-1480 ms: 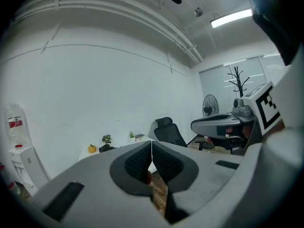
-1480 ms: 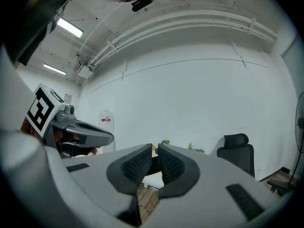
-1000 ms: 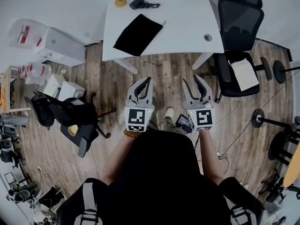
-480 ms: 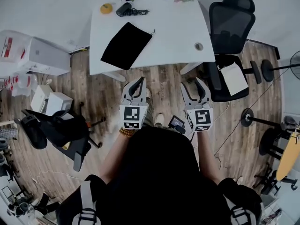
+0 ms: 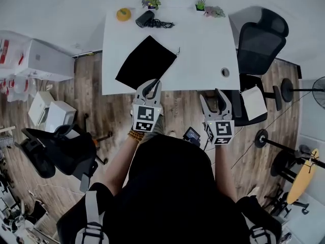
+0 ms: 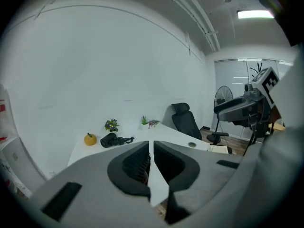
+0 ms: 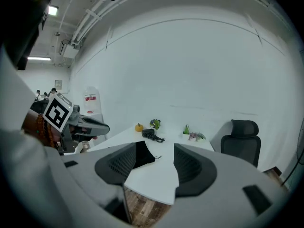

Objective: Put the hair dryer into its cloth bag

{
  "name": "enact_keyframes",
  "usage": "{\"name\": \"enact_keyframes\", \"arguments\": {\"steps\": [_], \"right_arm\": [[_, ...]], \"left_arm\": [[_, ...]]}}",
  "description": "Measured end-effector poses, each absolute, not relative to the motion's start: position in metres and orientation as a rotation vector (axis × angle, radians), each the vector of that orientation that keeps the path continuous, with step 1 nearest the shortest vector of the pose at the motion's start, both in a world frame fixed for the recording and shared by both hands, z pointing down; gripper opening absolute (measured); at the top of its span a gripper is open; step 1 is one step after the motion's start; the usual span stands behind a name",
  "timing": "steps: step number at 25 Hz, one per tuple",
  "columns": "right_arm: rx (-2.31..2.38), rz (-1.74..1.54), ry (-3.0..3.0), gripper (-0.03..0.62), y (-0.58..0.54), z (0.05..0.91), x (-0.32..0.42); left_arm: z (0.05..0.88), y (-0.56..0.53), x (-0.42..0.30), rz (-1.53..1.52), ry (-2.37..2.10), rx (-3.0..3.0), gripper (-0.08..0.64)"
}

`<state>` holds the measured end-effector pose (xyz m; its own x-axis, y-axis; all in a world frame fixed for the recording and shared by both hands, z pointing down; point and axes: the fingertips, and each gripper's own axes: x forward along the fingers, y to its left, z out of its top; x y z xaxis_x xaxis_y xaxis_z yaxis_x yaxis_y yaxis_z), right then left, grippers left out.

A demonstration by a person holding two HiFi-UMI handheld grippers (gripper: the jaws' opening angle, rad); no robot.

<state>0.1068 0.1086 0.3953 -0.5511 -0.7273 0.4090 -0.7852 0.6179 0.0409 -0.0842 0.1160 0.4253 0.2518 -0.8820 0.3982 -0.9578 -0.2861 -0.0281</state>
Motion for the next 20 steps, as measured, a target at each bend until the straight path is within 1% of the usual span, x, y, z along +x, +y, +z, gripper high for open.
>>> {"name": "enact_keyframes", "arguments": {"steps": [7,12,20], "right_arm": [[1.17,0.204,-2.458,0.25,0.054,0.397,0.051],[1.164,0.257,-2.432,0.25,0.038,0.41,0.045],[1.087,0.274,-2.473,0.25,-0.024,0.427,0.033]], "left_arm": [[0.456,0.057,-0.127,0.571,-1.647,2.311,0.026],[0.474,0.028,-0.134,0.607,-1.619,2.299,0.026],[0.497,-0.024,-0.137,0.637,-1.649,2.221,0.026]]}}
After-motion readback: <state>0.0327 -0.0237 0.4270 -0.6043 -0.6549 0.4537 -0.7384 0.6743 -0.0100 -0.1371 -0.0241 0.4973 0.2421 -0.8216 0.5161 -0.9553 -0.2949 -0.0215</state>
